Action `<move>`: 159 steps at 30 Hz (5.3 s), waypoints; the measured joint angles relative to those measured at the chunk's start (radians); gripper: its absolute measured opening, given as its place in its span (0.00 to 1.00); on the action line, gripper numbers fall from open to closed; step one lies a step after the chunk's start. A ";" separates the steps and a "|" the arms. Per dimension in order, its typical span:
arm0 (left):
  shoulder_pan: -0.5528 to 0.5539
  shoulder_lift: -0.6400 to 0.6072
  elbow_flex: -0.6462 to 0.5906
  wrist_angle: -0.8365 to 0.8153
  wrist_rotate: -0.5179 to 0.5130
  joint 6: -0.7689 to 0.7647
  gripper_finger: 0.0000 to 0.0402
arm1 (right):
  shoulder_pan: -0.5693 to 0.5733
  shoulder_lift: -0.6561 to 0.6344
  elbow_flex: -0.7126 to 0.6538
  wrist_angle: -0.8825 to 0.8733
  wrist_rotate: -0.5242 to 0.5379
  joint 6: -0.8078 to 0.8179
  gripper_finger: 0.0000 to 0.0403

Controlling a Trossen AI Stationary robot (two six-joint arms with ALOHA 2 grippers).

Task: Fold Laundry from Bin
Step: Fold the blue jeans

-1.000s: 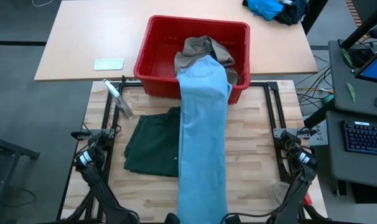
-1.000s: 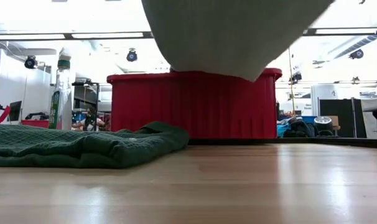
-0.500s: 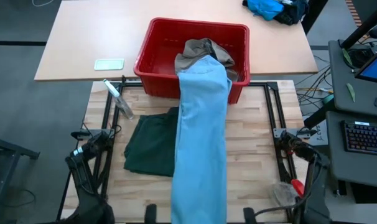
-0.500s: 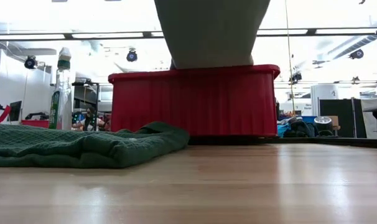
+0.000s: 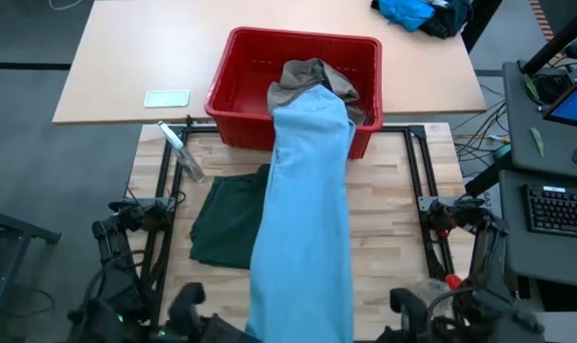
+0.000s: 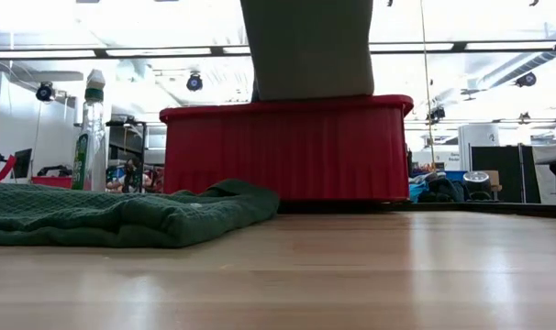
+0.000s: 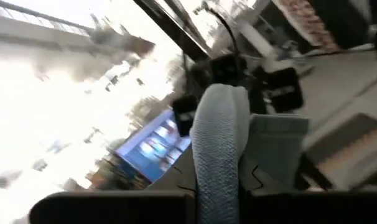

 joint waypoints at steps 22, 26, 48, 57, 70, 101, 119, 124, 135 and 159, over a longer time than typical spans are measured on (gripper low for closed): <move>0.049 0.011 0.001 0.178 -0.076 0.100 0.03 | -0.033 -0.100 0.003 -0.261 -0.197 0.291 0.07; 0.053 0.039 0.001 0.038 -0.293 -0.033 0.03 | -0.028 -0.087 0.003 -0.414 -0.023 0.426 0.07; 0.539 -0.064 -0.004 -1.355 -0.216 -1.079 0.03 | -0.448 -0.086 0.002 -1.408 0.425 1.179 0.07; 0.937 -0.097 -0.005 -1.269 0.145 -0.851 0.03 | -0.739 -0.086 0.002 -1.436 0.421 1.016 0.07; 1.349 -0.098 -0.005 -1.057 0.490 -0.586 0.03 | -1.143 -0.090 0.001 -1.339 0.348 0.704 0.07; 1.613 0.093 -0.006 -0.881 0.679 -0.618 0.24 | -1.645 0.013 0.000 -1.121 -0.241 0.416 0.31; 1.686 0.132 -0.006 -0.921 0.675 -0.679 0.59 | -1.728 0.016 0.003 -1.153 -0.315 0.469 0.66; 1.702 0.132 -0.006 -0.926 0.671 -0.676 0.66 | -1.752 0.003 0.004 -1.156 -0.312 0.477 0.73; 1.687 0.096 0.003 -0.941 0.680 -0.676 0.69 | -1.769 -0.029 0.005 -1.123 -0.340 0.463 0.80; 1.535 -0.009 -0.003 -1.218 1.029 -0.833 0.69 | -1.808 -0.119 0.002 -1.166 -0.906 0.601 0.75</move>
